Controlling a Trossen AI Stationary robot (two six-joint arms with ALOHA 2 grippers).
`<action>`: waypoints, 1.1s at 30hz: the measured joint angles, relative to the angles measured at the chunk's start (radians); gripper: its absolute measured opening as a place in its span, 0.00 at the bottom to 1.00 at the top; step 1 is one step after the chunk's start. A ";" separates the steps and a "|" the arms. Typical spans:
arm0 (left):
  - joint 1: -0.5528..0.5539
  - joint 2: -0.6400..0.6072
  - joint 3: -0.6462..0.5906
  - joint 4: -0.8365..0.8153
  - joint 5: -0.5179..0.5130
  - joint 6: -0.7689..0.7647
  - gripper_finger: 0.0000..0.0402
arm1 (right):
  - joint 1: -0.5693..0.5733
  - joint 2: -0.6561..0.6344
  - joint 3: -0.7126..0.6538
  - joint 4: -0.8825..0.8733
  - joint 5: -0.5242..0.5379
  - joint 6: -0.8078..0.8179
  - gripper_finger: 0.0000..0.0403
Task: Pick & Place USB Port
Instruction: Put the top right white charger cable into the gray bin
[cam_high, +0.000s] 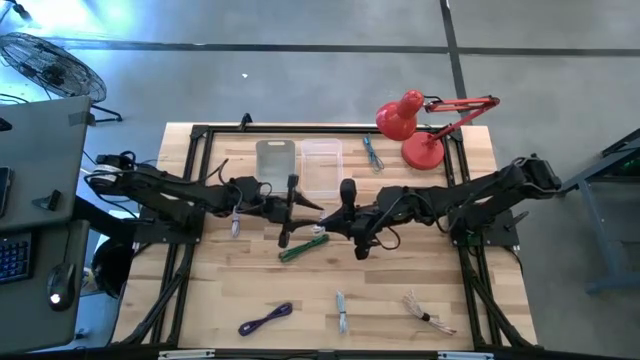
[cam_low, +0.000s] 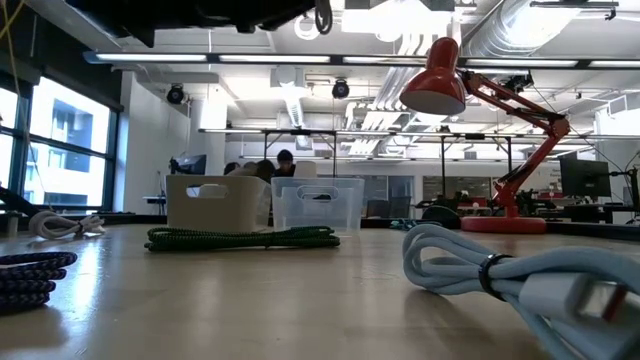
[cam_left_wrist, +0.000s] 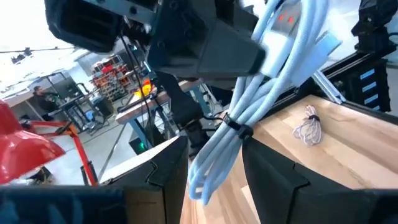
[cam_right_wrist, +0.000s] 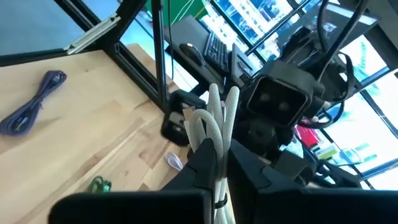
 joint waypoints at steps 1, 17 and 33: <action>0.005 0.007 0.000 -0.001 0.001 -0.005 0.37 | 0.000 0.006 0.000 0.002 -0.001 0.000 0.03; 0.026 0.079 0.046 -0.029 0.024 0.078 0.06 | -0.013 0.044 0.002 -0.003 0.051 -0.003 0.03; 0.027 -0.076 0.049 -0.316 -0.236 0.152 0.05 | 0.096 0.040 0.000 0.090 0.611 -0.132 0.32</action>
